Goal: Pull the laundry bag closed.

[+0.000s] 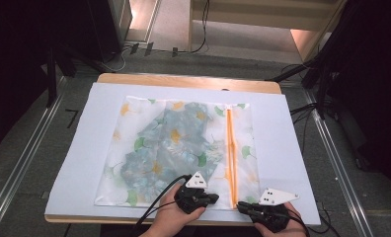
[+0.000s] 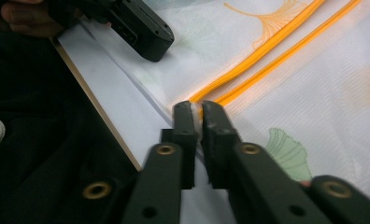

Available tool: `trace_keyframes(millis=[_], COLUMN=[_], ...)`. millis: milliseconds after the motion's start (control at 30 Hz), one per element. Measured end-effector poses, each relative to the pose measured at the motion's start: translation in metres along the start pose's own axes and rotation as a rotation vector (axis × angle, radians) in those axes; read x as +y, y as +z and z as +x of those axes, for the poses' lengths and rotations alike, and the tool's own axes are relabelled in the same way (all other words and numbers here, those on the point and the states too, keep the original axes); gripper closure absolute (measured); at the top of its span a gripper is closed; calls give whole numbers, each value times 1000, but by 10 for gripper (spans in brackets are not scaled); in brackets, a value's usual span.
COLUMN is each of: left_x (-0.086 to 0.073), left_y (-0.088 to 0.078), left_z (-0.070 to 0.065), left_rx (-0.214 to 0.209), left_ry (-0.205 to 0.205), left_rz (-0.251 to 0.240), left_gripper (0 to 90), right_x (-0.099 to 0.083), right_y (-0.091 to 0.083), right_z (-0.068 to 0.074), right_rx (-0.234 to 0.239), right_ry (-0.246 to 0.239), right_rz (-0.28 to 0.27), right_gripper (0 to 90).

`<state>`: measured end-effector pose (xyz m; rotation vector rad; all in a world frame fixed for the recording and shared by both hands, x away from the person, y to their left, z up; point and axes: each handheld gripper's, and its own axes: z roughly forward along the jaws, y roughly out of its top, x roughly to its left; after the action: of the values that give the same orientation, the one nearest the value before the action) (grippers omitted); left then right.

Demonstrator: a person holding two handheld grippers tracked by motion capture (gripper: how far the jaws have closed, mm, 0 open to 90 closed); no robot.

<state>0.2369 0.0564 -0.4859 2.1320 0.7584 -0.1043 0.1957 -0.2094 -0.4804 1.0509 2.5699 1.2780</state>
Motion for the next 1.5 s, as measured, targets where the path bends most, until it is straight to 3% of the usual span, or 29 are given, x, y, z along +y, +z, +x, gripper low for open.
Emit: trace_keyframes(millis=[333, 500, 733, 967, 1133, 1400, 1500], left_x=[0, 0, 1, 0, 0, 1, 1], left_y=[0, 1, 1, 1, 1, 2, 2], left_z=[0, -6, -5, -4, -3, -3, -7], left_rx=[0, 39, 15, 5, 3, -5, 0], left_ry=[-4, 41, 16, 6, 8, -9, 14], left_rz=[1, -3, 0, -2, -3, -4, 4], left_gripper=[900, 900, 898, 896, 892, 891, 892], right_x=[4, 7, 16, 16, 16, 13, 14], right_y=[-3, -3, 7, 12, 13, 15, 16], right_z=[1, -1, 0, -2, -1, -5, -5], right_rx=[1, 14, 14, 42, 43, 52, 53], right_ry=[-2, 18, 58, 88, 85, 124, 130], right_rz=[-41, -69, -94, -94, -82, -64, -60], right_gripper=[900, 900, 900, 900, 900, 900, 900])
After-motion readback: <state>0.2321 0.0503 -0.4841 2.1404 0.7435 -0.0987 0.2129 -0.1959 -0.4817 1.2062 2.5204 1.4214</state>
